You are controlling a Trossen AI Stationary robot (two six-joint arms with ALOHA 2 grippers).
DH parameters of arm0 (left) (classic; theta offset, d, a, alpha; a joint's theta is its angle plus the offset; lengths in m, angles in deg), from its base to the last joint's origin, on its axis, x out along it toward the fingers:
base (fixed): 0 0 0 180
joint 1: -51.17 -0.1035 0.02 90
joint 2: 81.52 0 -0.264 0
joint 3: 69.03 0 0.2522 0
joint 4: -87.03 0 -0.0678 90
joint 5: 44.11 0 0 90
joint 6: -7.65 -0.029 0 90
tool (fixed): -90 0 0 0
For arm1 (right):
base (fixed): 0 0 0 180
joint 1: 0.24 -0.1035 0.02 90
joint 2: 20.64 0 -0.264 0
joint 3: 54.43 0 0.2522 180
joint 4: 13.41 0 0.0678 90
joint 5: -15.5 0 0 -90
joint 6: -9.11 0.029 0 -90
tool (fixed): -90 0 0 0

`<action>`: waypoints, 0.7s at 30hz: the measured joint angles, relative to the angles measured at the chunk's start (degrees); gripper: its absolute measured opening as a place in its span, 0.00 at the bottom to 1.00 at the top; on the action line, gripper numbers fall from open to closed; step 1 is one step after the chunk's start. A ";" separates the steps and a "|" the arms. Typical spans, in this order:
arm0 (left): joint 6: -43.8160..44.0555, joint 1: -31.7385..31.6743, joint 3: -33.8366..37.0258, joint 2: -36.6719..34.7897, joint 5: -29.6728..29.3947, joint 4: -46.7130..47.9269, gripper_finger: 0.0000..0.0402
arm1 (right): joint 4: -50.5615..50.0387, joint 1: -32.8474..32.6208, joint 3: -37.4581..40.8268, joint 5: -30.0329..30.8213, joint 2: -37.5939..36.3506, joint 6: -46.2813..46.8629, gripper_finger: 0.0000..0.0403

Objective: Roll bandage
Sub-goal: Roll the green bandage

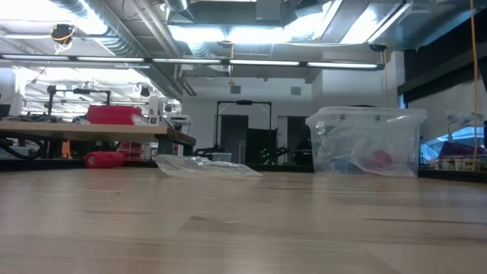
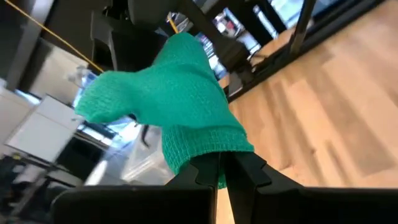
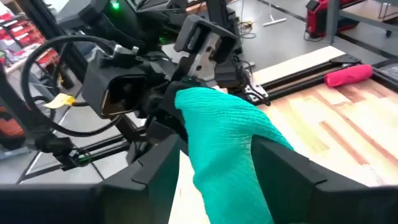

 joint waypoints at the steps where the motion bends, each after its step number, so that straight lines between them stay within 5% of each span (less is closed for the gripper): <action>1: 0.09 -0.01 0.00 0.00 -0.08 0.00 0.02 | -0.35 0.00 0.00 0.77 -0.01 -0.01 0.50; 7: 10.79 -0.14 0.00 0.00 2.89 1.24 0.02 | 1.60 -0.05 0.02 5.86 0.01 -8.00 0.50; 12: 21.31 -0.15 -0.02 -0.02 5.03 1.00 0.02 | 5.20 -0.11 -1.15 -1.39 0.01 -17.01 0.50; 21: 47.47 -0.11 -0.02 -0.04 17.59 -4.54 0.02 | -5.21 -0.09 -2.34 3.71 0.05 -12.93 0.50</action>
